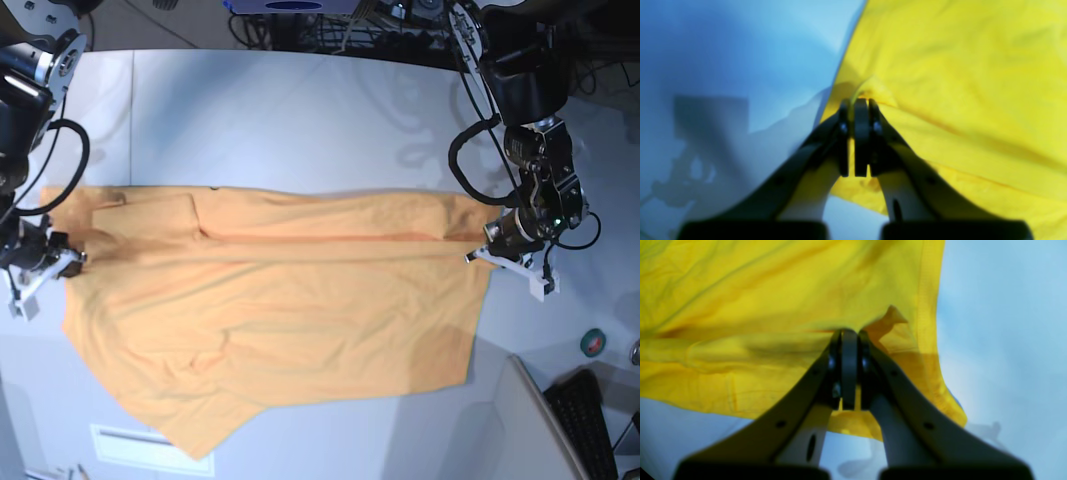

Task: Layout the t-shirt on the table in an organized manner, then fold the t-shirt properly
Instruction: 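Lower the folded edge with both grippers onto the shirt, then pull the held edge with both grippers toward the collar side and release, then move the right gripper down along the shirt side and grasp the hem corner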

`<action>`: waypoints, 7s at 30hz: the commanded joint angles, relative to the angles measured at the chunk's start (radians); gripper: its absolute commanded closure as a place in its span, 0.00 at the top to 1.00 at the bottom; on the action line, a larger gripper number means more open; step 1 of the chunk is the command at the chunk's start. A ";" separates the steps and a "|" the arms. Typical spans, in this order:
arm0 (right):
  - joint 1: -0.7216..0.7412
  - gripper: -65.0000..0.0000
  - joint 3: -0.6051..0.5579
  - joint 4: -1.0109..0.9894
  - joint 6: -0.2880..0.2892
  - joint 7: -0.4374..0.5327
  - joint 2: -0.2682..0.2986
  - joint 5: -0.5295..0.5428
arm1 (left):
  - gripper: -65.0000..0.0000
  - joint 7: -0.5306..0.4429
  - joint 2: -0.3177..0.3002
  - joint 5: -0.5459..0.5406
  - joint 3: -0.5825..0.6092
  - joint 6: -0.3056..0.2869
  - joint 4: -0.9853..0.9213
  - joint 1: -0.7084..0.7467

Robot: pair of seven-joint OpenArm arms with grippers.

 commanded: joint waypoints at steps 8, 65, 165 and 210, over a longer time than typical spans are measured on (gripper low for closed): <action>0.020 0.00 0.004 0.014 -0.001 0.020 0.020 0.012 | 0.00 -0.024 -0.016 -0.005 -0.004 0.002 0.011 -0.048; -0.122 0.54 0.641 -0.213 -0.001 0.152 -0.132 0.189 | 0.00 -0.207 0.042 -0.261 -0.069 -0.001 -0.005 0.195; -0.486 0.45 0.498 0.573 -0.137 -0.016 -0.227 0.143 | 0.65 -0.202 -0.047 -0.520 -0.393 0.002 0.403 0.651; -0.107 0.00 0.113 0.177 -0.137 0.185 -0.087 -0.224 | 0.00 -0.204 -0.141 -0.519 -0.086 0.002 0.409 0.608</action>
